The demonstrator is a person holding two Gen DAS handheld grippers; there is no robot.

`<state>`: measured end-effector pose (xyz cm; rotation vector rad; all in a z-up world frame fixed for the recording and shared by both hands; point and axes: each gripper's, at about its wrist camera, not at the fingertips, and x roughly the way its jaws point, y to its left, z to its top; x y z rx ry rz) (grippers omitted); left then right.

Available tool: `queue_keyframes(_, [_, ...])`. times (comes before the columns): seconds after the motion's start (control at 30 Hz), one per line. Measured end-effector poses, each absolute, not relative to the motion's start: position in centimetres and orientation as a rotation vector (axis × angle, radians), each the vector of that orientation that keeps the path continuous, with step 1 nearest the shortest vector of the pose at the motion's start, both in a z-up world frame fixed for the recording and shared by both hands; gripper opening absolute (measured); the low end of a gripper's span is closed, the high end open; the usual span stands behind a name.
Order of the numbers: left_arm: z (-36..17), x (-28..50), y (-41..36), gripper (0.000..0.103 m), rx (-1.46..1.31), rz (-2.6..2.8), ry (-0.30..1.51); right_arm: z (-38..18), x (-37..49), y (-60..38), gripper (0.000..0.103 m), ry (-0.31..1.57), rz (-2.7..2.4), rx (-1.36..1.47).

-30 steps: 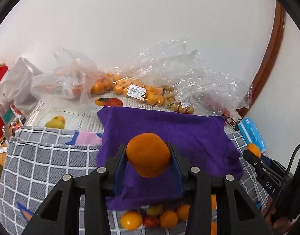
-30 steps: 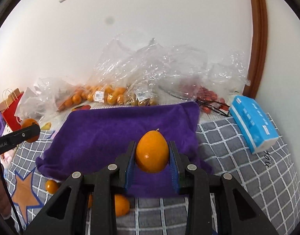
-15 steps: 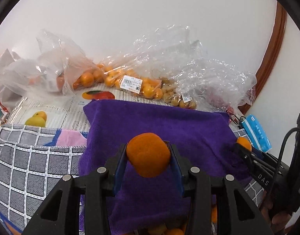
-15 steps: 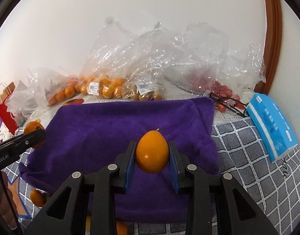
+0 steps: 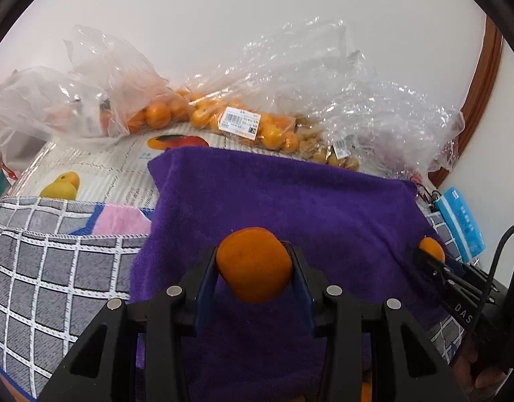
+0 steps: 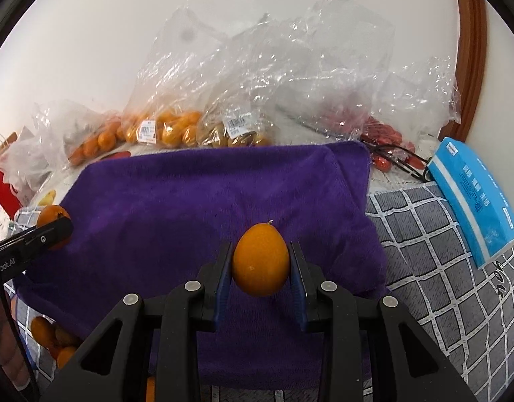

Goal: Organize fruits
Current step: 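Carry the tangerine with the right tool while the left tool carries the orange onto the purple towel, then open the right tool on the towel while the left tool releases its orange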

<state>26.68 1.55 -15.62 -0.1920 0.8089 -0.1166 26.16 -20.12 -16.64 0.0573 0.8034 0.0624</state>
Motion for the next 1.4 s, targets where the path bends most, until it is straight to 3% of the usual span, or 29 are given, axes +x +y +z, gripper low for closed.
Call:
queue_keyframes(0.97, [-17.0,27.2,0.6,0.041,-0.125,-0.107,0.865,-19.0,26.2,-20.2,0.032,0.859,0.077,0.059])
queue_keyframes(1.13, [-16.7,26.9,0.6,0.049,-0.125,-0.106,0.843,-18.8,26.0,-20.2,0.046,0.851,0.065,0.051])
queue_keyframes(1.23, [-16.1,26.5,0.6,0.054,-0.127,-0.103,0.826,-18.5,25.7,-20.3,0.05,0.838,0.061,0.055])
queue_keyframes(1.4, [-15.1,25.7,0.7,0.054,-0.128,-0.07,0.763,-18.0,25.4,-20.3,0.053,0.81,0.023,0.045])
